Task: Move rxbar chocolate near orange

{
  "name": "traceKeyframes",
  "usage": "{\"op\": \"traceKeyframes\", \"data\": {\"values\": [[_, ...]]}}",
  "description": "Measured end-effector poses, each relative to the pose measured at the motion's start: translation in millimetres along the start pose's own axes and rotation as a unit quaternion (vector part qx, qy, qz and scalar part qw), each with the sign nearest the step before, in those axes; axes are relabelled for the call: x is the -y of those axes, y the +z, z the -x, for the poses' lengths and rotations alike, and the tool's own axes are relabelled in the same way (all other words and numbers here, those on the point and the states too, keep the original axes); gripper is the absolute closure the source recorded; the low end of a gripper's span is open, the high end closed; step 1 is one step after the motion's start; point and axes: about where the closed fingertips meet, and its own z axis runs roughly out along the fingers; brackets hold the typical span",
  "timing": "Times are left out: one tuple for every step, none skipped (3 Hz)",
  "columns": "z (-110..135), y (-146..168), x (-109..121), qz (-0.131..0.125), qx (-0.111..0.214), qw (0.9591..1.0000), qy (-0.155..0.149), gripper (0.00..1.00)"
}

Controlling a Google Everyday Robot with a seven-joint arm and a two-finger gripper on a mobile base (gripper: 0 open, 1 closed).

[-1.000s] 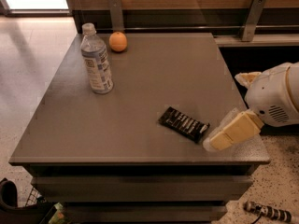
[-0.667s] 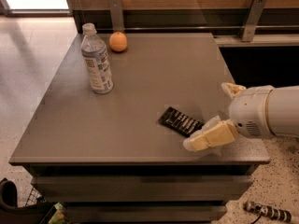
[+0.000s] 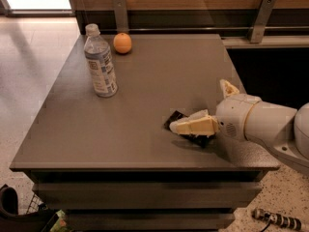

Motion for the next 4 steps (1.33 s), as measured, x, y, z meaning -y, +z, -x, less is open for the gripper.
{"op": "traceKeyframes", "data": {"values": [[2, -1, -3, 0.004, -0.004, 1.0000, -0.004, 0.00], [-1, -2, -7, 0.018, -0.007, 0.9998, -0.001, 0.00], [-17, -16, -23, 0.037, -0.012, 0.9992, 0.012, 0.00], [-29, -24, -30, 0.047, -0.014, 0.9987, 0.015, 0.00]]}}
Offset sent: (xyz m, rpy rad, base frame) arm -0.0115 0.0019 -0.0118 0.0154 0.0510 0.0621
